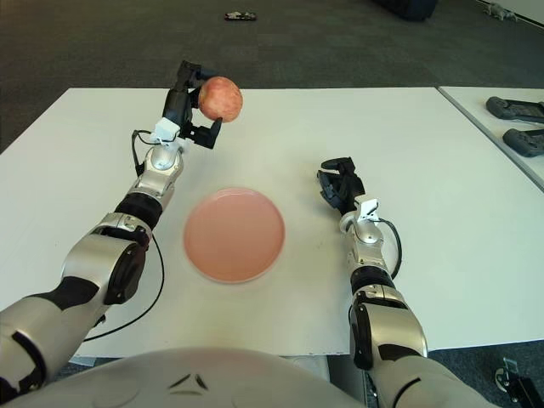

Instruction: Put the apple into the plate.

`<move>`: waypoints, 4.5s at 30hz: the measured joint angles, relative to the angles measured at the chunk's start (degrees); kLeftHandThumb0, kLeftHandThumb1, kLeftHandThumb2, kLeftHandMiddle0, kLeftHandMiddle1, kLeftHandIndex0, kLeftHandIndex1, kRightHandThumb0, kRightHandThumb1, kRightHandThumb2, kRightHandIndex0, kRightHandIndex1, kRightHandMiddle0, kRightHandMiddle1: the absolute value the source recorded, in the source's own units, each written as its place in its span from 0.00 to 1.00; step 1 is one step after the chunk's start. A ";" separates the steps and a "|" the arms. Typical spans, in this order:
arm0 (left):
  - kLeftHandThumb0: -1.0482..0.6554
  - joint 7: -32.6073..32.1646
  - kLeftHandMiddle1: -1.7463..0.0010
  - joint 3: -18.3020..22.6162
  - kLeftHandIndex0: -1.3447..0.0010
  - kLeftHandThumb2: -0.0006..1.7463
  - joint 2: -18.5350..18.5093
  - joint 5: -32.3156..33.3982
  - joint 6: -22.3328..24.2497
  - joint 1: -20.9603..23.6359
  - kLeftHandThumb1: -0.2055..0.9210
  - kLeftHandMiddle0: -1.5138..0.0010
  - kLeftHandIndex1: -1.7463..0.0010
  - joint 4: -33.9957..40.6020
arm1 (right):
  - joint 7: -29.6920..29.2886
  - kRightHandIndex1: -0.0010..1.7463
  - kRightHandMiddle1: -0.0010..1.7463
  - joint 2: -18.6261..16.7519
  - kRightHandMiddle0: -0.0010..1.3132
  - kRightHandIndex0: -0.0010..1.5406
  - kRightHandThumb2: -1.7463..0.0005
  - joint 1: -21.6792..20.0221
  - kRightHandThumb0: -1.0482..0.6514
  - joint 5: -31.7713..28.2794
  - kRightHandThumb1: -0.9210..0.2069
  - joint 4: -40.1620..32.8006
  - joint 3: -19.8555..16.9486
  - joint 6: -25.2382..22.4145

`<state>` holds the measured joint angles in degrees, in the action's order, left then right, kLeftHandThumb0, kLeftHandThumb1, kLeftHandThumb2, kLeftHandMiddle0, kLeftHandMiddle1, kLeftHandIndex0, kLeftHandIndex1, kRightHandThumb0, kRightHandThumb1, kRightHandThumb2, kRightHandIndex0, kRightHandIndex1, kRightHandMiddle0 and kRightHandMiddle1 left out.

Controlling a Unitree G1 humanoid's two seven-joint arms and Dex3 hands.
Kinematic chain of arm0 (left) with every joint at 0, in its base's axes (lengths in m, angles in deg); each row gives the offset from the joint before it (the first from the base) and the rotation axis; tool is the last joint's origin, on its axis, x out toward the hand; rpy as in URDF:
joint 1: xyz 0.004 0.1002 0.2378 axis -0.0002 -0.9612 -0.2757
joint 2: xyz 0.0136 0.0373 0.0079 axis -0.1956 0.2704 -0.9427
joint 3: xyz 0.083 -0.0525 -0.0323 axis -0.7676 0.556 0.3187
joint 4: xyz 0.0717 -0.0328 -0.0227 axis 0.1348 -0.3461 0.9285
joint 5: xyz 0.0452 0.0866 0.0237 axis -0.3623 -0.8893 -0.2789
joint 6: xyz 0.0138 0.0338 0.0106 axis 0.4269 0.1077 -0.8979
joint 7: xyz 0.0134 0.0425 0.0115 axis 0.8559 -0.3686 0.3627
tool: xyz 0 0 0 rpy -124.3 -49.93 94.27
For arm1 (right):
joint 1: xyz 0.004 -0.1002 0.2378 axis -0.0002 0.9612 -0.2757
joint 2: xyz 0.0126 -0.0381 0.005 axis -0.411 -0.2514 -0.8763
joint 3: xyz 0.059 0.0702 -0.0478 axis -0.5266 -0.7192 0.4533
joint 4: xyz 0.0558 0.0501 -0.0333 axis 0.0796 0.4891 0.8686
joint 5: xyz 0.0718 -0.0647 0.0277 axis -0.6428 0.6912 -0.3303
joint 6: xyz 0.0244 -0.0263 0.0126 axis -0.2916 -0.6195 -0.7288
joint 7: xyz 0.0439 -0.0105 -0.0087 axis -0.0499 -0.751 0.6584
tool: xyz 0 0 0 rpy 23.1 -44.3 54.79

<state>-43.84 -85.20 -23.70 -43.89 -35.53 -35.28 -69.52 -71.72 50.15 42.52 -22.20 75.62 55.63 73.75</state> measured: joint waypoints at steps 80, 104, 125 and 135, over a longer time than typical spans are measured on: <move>0.61 22.45 0.06 -16.56 0.53 0.95 -11.25 -9.40 3.60 -19.89 0.18 0.42 0.00 19.25 | -0.79 0.71 0.97 -0.26 0.19 0.22 0.73 0.46 0.41 0.03 0.00 -0.38 0.28 0.44; 0.61 28.39 0.06 -20.91 0.52 0.96 -14.66 -12.63 2.57 -17.15 0.16 0.41 0.00 19.07 | -1.38 0.71 0.97 -0.62 0.19 0.22 0.73 0.40 0.41 0.03 0.00 -0.39 0.91 0.52; 0.49 25.46 0.00 -20.68 0.57 0.73 -13.99 -12.17 -4.01 -14.84 0.44 0.63 0.07 11.04 | -1.61 0.71 0.97 -0.87 0.19 0.22 0.73 0.44 0.41 0.04 0.00 -0.50 1.08 0.56; 0.04 28.11 0.82 -20.72 0.99 0.21 -14.42 -10.59 -11.42 -11.98 0.88 0.99 0.68 5.93 | -1.91 0.71 0.97 -0.91 0.19 0.22 0.73 0.50 0.41 0.05 0.00 -0.58 1.13 0.57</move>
<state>-15.73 -105.92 -38.11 -54.47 -46.96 -47.26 -63.59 -73.63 49.24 43.02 -22.15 75.04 56.76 74.32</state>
